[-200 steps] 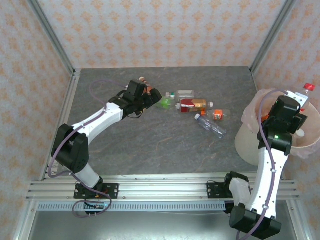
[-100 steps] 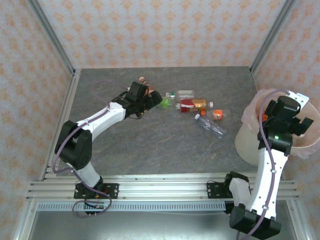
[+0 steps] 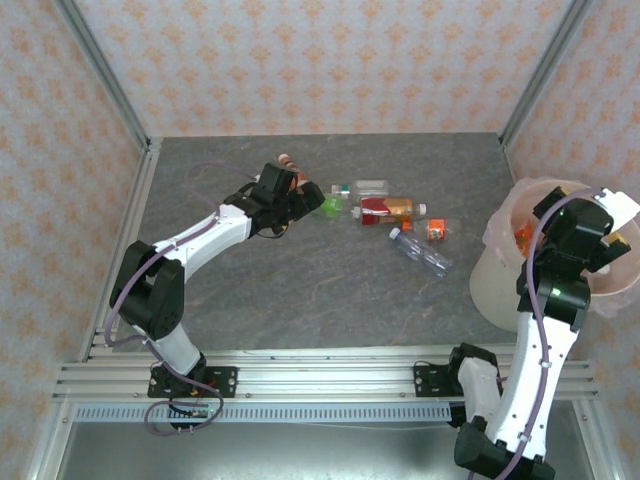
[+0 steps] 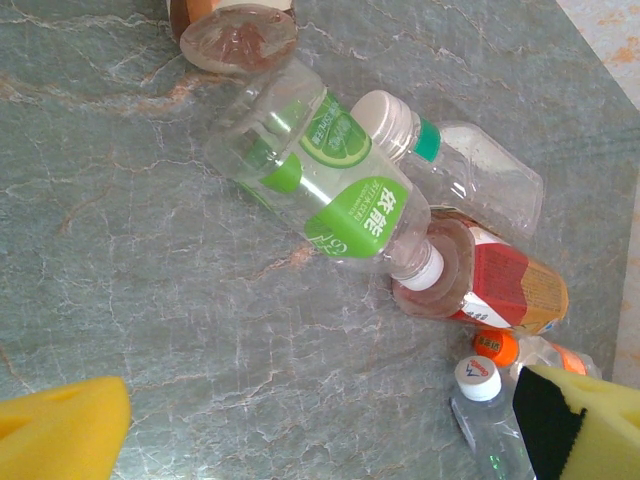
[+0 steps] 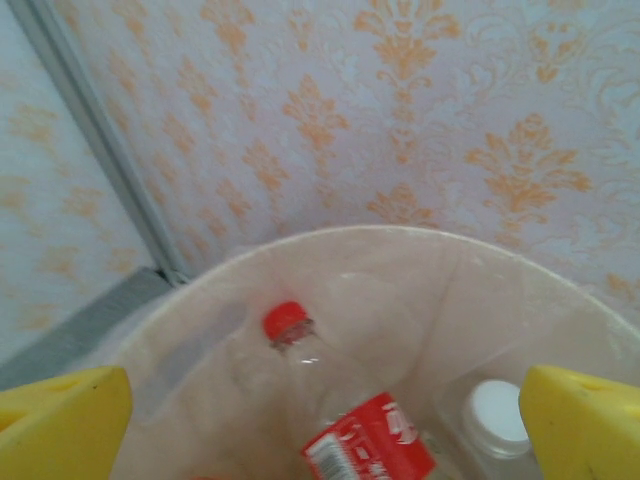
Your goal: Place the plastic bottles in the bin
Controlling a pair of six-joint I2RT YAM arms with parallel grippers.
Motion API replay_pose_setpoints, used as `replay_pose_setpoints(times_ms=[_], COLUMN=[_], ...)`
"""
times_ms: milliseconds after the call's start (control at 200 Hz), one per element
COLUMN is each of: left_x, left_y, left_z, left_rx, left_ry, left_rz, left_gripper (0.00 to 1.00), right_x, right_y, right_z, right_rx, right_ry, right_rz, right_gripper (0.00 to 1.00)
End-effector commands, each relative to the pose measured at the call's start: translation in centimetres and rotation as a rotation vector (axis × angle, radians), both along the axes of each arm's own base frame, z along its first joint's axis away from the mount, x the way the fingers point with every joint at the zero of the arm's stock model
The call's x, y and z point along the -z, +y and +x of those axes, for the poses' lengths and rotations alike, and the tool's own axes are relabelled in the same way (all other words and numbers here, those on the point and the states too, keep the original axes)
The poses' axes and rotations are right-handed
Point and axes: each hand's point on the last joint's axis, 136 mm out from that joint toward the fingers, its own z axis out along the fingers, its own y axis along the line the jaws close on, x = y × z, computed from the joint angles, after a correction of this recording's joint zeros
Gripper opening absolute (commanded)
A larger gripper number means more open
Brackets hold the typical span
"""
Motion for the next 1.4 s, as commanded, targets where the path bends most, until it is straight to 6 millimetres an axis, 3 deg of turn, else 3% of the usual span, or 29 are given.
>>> replay_pose_setpoints(times_ms=[0,145,310,686,956,1136,1231,1396], left_x=[-0.1,0.0,0.1,0.9,1.2,1.6,1.7,1.7], left_y=[0.8,1.3,1.8,1.4,1.8,2.1,2.2,2.5], left_z=[-0.5,-0.7,-0.7,-0.6,-1.0,-1.4,-1.5,-1.6], left_rx=[-0.009,-0.015,-0.026,-0.042,-0.057,-0.062,-0.063,-0.069], left_ry=[0.008,0.006,0.004,0.013,0.017,0.025,0.028,0.027], left_rz=[0.026,0.058,0.077,0.041,0.044,0.050,0.059,0.068], left_gripper=[1.00,1.00,1.00,1.00,1.00,1.00,1.00,1.00], right_x=[-2.4,-3.3,-4.3,-2.5,1.5,4.6,7.6,11.0], right_y=[2.3,4.4,8.7,15.6,22.0,22.8,23.9,25.1], right_z=[1.5,3.0,5.3,10.1,13.9,16.3,17.8,19.3], right_rx=[-0.137,-0.269,-0.492,-0.713,-0.844,-0.776,-0.803,-0.821], right_ry=[-0.171,-0.201,-0.235,-0.133,0.035,0.109,0.148,0.135], right_rz=[0.087,0.136,0.196,0.229,0.185,0.187,0.201,0.254], right_gripper=[0.99,0.99,0.99,0.99,0.99,0.99,0.99,0.99])
